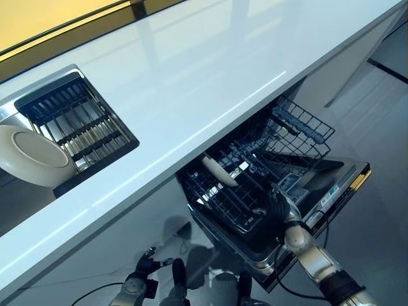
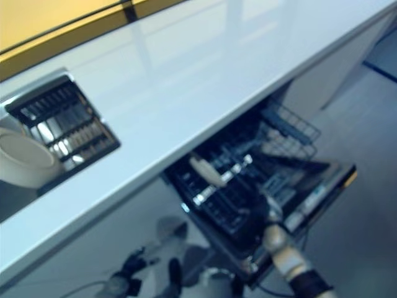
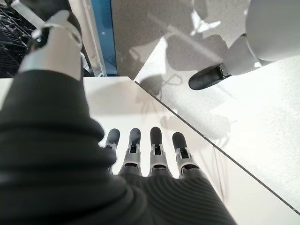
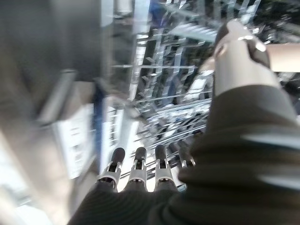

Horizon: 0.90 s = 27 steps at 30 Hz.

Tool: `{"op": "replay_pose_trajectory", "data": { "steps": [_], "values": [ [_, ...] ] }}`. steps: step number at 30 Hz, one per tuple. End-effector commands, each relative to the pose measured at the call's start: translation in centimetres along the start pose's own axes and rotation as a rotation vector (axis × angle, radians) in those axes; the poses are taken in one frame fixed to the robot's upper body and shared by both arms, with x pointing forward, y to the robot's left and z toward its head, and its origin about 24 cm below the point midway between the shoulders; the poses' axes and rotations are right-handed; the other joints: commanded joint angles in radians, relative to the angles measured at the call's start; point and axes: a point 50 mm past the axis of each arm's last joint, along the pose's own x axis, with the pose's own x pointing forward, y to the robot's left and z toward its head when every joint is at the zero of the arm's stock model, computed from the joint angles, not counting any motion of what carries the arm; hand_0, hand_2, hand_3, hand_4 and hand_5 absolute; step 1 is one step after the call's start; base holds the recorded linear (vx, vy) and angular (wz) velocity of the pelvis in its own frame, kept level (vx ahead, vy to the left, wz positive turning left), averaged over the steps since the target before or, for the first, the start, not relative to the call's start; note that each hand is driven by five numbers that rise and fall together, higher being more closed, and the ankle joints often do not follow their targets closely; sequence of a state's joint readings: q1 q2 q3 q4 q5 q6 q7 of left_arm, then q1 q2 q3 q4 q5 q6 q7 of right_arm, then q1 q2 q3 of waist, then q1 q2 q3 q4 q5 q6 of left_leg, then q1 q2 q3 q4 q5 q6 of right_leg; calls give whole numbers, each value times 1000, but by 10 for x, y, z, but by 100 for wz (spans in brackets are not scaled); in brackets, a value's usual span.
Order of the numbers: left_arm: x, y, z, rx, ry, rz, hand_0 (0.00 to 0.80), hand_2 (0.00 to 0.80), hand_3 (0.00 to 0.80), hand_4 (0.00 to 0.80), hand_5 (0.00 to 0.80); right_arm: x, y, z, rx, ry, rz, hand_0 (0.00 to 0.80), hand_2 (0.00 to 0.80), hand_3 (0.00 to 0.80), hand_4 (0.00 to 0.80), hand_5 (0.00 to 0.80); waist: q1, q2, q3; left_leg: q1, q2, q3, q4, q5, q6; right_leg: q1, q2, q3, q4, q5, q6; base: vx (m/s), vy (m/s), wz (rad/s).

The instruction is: Take plates into dishwasher

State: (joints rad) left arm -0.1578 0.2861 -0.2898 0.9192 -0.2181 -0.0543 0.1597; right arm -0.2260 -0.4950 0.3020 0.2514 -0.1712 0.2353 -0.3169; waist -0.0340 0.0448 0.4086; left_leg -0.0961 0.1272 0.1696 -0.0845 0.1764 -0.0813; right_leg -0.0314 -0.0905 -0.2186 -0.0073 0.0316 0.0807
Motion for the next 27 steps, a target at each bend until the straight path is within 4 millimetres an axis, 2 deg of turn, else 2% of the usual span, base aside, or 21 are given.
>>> {"op": "replay_pose_trajectory", "data": {
  "steps": [1, 3, 5, 9, 13, 18, 22, 23, 25, 26, 27],
  "values": [
    [-3, 5, -9, -12, 1, 34, 0, 0, 0, 0, 0, -7, -31, 7, 52, -98, -122, 0, 0, 0, 0, 0, -22, -43, -62, 30, 13, 28, 8, -53, -20, -46, 4, 32, 81, -25, 18, 50, 8, -13],
    [-5, 8, -14, -21, 15, 41, 0, 0, 0, 0, 0, -8, -43, 3, 64, -90, -165, 0, 0, 0, 0, 0, -25, -45, -67, 37, 16, 30, 10, -54, -21, -37, 5, 34, 81, -27, 19, 61, 6, -16],
    [-7, 13, -23, -26, 45, 54, 0, 0, 0, 0, 0, -8, -68, 1, 83, -104, -253, 0, 0, 0, 0, 0, -25, -53, -77, 51, 21, 32, 14, -57, -23, -16, 6, 37, 79, -32, 20, 104, -4, -5],
    [-11, 17, -35, -23, 76, 61, 0, 0, 0, 0, 0, -9, -92, 6, 94, -148, -326, 0, 0, 0, 0, 0, -19, -59, -91, 66, 23, 31, 18, -63, -24, 5, 6, 35, 75, -36, 22, 99, -1, -3],
    [-19, 22, -55, -11, 126, 67, 0, 0, 0, 0, 0, -12, -119, 22, 78, -237, -405, 0, 0, 0, 0, 0, 0, -65, -112, 85, 19, 26, 23, -74, -22, 32, 3, 30, 67, -39, 24, 115, 21, 2],
    [-29, 25, -76, -11, 185, 80, 0, 0, 0, 0, 0, -13, -142, 49, 21, -348, -443, 0, 0, 0, 0, 0, 26, -72, -143, 103, 7, 17, 32, -91, -13, 60, -8, 17, 64, -43, 27, 130, 46, 3],
    [-34, 30, -86, -10, 214, 87, 0, 0, 0, 0, 0, -11, -157, 67, -30, -414, -455, 0, 0, 0, 0, 0, 44, -78, -157, 109, -3, 13, 43, -102, -6, 75, -17, 4, 65, -45, 28, 133, 57, 9],
    [-36, 31, -90, -6, 226, 89, 0, 0, 0, 0, 0, -10, -163, 79, -50, -456, -453, 0, 0, 0, 0, 0, 57, -81, -162, 111, -9, 8, 49, -109, -2, 82, -23, -3, 67, -46, 28, 106, 65, 11],
    [-37, 31, -92, -7, 230, 91, 0, 0, 0, 0, 0, -9, -166, 84, -63, -477, -456, 0, 0, 0, 0, 0, 62, -82, -163, 112, -13, 5, 53, -113, 0, 85, -26, -7, 68, -47, 29, 96, 66, 15],
    [-39, 33, -95, -5, 240, 94, 0, 0, 0, 0, 0, -9, -172, 95, -92, -521, -462, 0, 0, 0, 0, 0, 75, -85, -169, 111, -21, 0, 59, -119, 4, 90, -34, -12, 69, -45, 33, 87, 67, 15],
    [-40, 34, -96, -5, 242, 95, 0, 0, 0, 0, 0, -9, -172, 98, -98, -529, -463, 0, 0, 0, 0, 0, 78, -86, -170, 111, -22, -1, 61, -121, 5, 92, -37, -14, 70, -45, 34, 114, 86, 12]
  ]
}}
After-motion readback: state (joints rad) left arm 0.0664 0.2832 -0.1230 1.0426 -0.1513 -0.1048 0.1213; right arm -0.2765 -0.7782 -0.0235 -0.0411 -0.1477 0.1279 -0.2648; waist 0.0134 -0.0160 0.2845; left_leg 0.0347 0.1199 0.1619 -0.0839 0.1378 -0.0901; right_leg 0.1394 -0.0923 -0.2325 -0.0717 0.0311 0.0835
